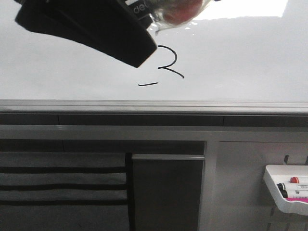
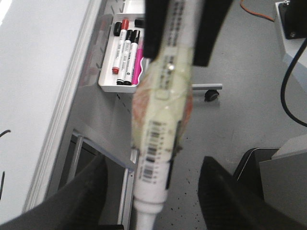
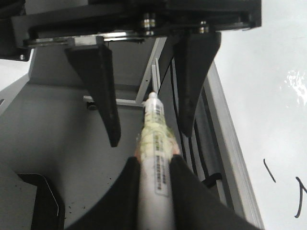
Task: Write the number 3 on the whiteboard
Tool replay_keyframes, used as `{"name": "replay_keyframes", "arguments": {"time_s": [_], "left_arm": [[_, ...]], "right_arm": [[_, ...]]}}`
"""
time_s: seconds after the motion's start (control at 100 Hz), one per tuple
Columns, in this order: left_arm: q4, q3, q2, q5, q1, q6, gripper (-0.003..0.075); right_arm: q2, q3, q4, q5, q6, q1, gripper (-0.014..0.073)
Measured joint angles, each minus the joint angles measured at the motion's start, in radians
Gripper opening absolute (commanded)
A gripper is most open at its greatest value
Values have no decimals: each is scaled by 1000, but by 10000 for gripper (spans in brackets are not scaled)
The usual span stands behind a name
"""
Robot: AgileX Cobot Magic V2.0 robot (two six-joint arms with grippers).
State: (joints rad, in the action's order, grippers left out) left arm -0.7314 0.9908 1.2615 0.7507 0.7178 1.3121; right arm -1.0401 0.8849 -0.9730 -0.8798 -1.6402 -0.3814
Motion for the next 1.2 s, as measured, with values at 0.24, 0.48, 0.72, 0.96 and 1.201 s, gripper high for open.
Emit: {"name": "replay_keyframes", "arguments": {"time_s": [0.24,0.48,0.72,0.96,1.201], "left_arm": [[0,0,0,0,6,8,150],[8,4,0,-2,6,14,0],[10,4,0,-2,6,16,-20],[8,4,0,-7,7,16,-20],[40,4,5,-50,-91,-42,-20]], "right_arm": [[0,0,0,0,-2,0,0],[0,0,-1,-2,-2,0,0],[0,0,-1,-3,-2,0,10],[0,0,-4,17,-4,0,288],[32,0,25,158,40,0,323]]}}
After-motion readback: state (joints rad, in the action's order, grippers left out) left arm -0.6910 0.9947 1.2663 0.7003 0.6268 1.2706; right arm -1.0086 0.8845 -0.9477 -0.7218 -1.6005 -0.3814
